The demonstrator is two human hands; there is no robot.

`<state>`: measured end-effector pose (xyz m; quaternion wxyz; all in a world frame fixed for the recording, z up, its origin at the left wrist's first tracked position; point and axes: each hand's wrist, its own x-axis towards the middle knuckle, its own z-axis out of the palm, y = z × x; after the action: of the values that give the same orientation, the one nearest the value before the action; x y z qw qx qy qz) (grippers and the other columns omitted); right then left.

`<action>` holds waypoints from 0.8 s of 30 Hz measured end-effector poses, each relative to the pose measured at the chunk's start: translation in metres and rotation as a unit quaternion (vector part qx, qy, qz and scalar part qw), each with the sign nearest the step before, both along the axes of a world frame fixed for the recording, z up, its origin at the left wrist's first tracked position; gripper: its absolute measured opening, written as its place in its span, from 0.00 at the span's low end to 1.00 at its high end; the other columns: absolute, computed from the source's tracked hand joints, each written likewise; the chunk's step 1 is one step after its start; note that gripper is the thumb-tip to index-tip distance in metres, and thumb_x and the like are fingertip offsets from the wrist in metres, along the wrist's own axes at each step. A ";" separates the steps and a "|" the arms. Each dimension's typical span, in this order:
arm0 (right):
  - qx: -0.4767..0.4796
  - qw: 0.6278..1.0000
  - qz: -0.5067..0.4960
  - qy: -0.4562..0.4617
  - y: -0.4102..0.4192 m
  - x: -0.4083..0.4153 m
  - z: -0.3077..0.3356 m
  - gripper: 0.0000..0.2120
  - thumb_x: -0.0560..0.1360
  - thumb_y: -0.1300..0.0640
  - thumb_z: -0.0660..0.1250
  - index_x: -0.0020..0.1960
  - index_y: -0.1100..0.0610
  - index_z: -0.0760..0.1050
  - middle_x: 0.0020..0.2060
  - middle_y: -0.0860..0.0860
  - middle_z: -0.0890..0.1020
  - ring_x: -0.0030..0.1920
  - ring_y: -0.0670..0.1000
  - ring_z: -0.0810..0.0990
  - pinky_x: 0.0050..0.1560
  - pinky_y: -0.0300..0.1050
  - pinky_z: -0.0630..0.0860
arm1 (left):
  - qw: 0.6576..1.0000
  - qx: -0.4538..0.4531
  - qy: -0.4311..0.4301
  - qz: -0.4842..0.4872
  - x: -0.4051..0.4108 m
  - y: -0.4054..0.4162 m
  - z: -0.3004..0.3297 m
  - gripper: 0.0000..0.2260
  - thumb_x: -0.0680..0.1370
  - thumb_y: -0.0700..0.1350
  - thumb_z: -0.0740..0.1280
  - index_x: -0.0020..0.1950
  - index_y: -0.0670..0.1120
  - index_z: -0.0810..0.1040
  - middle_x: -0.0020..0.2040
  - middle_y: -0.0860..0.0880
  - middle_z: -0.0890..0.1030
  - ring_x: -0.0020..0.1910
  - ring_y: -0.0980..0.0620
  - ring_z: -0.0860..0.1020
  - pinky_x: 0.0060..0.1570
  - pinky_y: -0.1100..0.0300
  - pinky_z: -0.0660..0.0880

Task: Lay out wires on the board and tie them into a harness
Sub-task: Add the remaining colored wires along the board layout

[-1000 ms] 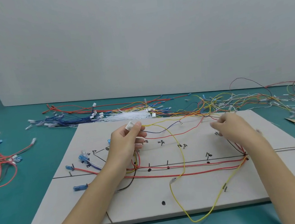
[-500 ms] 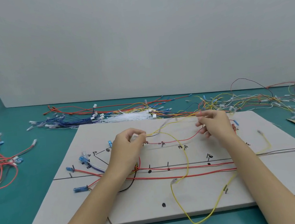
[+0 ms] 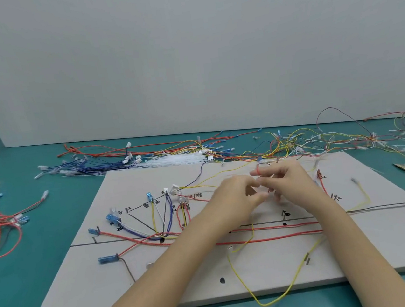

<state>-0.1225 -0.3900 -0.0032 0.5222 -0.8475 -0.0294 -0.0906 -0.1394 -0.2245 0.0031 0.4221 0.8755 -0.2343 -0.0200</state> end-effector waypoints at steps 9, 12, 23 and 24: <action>0.128 0.988 0.059 0.056 -0.010 -0.009 0.010 0.14 0.76 0.73 0.60 0.51 0.63 0.83 0.37 0.58 0.83 0.34 0.52 0.80 0.39 0.44 0.82 | 0.971 -0.190 0.078 0.119 0.023 -0.022 -0.003 0.09 0.79 0.48 0.64 0.53 0.45 0.81 0.48 0.47 0.82 0.47 0.49 0.79 0.48 0.56 0.74; 0.087 0.987 0.106 0.088 -0.009 -0.012 0.007 0.11 0.75 0.74 0.61 0.47 0.69 0.82 0.37 0.62 0.83 0.35 0.54 0.82 0.38 0.42 0.81 | 0.969 -0.215 0.096 0.072 0.026 -0.028 0.001 0.13 0.78 0.44 0.65 0.35 0.52 0.81 0.32 0.56 0.79 0.34 0.54 0.75 0.36 0.61 0.71; 0.070 0.986 0.057 0.138 -0.030 -0.008 0.007 0.07 0.73 0.66 0.67 0.39 0.63 0.83 0.39 0.63 0.84 0.38 0.56 0.85 0.40 0.45 0.83 | 0.971 -0.163 0.173 0.040 0.041 -0.033 0.000 0.07 0.72 0.35 0.73 0.38 0.47 0.81 0.36 0.44 0.82 0.37 0.47 0.79 0.44 0.51 0.79; 0.082 0.990 0.007 0.118 -0.033 -0.005 0.006 0.08 0.74 0.67 0.66 0.39 0.64 0.82 0.38 0.63 0.83 0.35 0.56 0.83 0.37 0.44 0.82 | 0.972 -0.158 0.172 0.039 0.040 -0.031 -0.001 0.06 0.71 0.35 0.74 0.41 0.45 0.81 0.37 0.42 0.82 0.36 0.47 0.79 0.45 0.51 0.79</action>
<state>-0.1278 -0.4231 0.0025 0.5908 -0.8061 0.0335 0.0114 -0.0989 -0.2559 0.0016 0.5896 0.7896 -0.1238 -0.1162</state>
